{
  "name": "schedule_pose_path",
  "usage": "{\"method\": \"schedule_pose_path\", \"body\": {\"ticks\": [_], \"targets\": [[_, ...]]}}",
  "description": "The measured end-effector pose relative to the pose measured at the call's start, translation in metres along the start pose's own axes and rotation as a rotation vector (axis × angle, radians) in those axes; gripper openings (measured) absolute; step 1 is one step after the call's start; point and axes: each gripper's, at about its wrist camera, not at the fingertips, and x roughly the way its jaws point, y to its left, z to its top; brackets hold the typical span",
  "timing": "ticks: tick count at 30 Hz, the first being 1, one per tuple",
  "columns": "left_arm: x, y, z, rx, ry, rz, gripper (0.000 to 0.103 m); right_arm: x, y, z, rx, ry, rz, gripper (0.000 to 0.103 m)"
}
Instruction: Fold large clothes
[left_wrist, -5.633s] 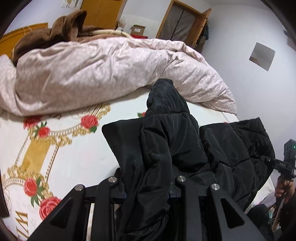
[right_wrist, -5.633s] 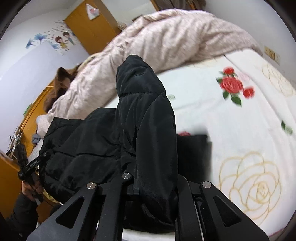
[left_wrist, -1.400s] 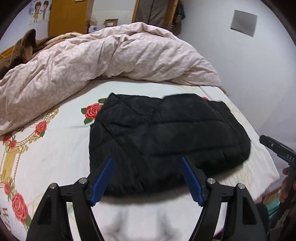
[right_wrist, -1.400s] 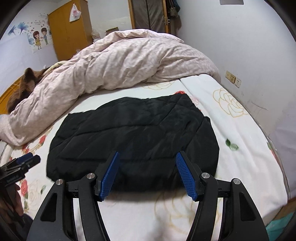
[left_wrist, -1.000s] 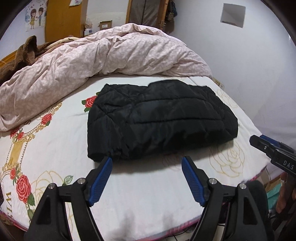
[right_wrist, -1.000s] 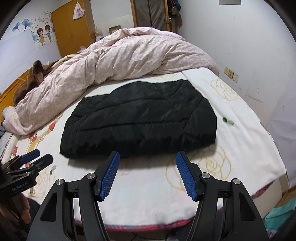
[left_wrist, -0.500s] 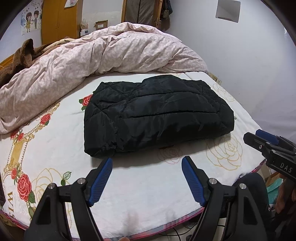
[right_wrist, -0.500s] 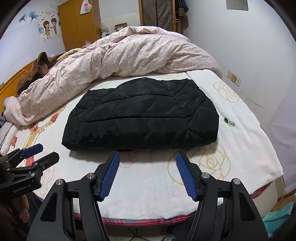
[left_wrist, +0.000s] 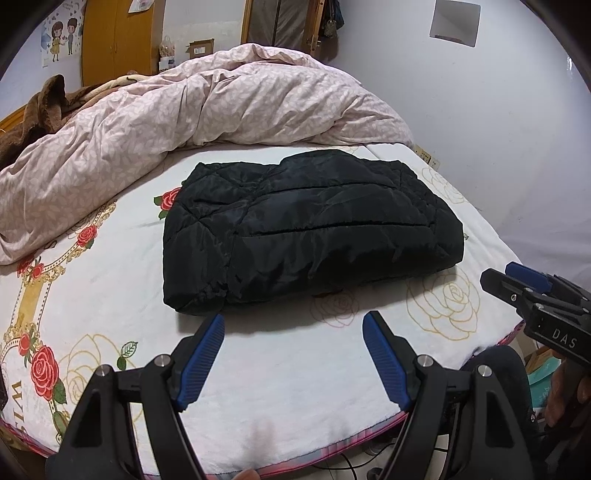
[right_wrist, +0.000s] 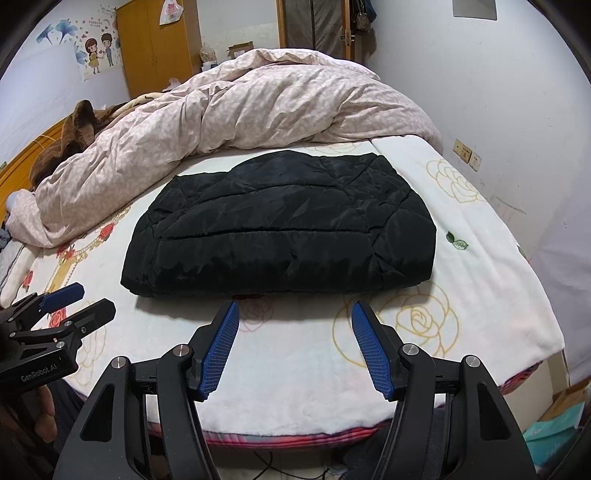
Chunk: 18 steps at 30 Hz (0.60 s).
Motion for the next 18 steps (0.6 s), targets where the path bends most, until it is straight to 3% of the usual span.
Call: {"method": "schedule_pose_path", "body": {"ticks": [18], "targets": [[-0.0037,-0.0006,0.0008,-0.005,-0.006,-0.002,0.079,-0.0002,-0.0024,-0.0006,0.001,-0.002,-0.001,0.064]]}}
